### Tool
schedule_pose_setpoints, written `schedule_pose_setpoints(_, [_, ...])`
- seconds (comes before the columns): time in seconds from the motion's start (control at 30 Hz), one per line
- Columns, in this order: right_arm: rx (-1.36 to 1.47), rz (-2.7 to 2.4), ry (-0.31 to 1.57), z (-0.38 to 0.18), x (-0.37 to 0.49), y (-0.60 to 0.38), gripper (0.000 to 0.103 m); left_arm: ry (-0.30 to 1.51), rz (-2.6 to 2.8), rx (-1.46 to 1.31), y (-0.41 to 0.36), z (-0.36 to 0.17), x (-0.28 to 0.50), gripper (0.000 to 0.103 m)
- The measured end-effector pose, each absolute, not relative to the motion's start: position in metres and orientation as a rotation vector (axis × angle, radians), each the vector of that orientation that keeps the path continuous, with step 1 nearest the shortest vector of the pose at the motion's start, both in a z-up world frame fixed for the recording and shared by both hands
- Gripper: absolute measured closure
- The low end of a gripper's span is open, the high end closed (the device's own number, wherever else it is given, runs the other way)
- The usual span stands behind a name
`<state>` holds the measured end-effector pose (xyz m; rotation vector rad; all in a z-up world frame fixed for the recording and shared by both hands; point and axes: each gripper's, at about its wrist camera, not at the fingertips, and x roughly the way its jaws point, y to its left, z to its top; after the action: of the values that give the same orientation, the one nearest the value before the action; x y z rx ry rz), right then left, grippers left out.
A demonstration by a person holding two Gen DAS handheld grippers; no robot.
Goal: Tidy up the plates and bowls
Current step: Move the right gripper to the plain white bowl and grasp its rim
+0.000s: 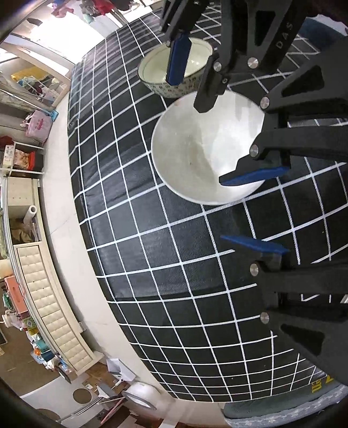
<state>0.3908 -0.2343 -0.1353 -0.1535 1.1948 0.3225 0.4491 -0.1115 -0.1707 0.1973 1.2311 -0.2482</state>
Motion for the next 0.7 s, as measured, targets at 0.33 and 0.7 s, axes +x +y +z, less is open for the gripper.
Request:
schedule_pose_setpoints(0.33, [-0.191,0.349,1.224,-0.152,0.394,-0.226,0.068,1.266,-0.306,0.158,-0.109,-0.186,0.453,0.086])
schedule_pose_setpoints(0.7, [-0.178,0.330,1.248,-0.166,0.394,-0.231,0.084,1.289,-0.317,0.192,-0.126,-0.203,0.452,0.089])
